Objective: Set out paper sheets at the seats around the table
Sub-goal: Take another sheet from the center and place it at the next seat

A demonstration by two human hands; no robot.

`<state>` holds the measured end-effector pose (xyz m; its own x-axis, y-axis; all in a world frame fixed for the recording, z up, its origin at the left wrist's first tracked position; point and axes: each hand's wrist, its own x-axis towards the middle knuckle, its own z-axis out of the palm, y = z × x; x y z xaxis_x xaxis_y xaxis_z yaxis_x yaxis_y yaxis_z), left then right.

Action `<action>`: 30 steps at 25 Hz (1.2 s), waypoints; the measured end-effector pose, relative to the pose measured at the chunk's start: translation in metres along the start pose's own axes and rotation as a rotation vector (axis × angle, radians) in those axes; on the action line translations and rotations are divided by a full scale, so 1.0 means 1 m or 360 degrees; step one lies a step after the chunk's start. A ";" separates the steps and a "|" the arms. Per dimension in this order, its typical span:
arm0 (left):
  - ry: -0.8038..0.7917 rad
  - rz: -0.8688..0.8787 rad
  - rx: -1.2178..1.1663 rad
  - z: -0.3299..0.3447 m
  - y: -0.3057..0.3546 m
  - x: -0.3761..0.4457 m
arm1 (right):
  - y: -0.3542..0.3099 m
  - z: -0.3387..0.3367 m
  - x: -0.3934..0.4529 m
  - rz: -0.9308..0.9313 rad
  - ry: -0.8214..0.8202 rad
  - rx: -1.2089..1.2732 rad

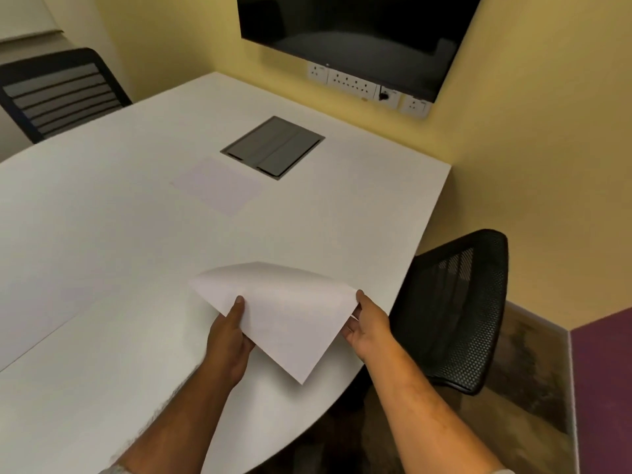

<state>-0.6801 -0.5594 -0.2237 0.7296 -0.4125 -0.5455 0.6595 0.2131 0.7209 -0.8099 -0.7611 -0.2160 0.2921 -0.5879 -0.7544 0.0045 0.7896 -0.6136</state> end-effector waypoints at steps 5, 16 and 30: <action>0.0040 0.0107 0.0089 0.033 -0.002 0.007 | -0.034 0.011 0.020 -0.0059 -0.0020 -0.0208; 0.0409 0.0200 -0.0076 0.113 -0.010 0.045 | -0.149 0.007 0.103 -0.0215 -0.0281 -0.0795; 0.0814 0.0141 0.0747 0.131 -0.082 0.166 | -0.140 -0.014 0.226 -0.0267 0.0062 -0.1252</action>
<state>-0.6368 -0.7612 -0.3173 0.8466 0.0821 -0.5259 0.5297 -0.2259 0.8175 -0.7577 -1.0070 -0.3042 0.3135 -0.7049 -0.6363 -0.6340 0.3435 -0.6929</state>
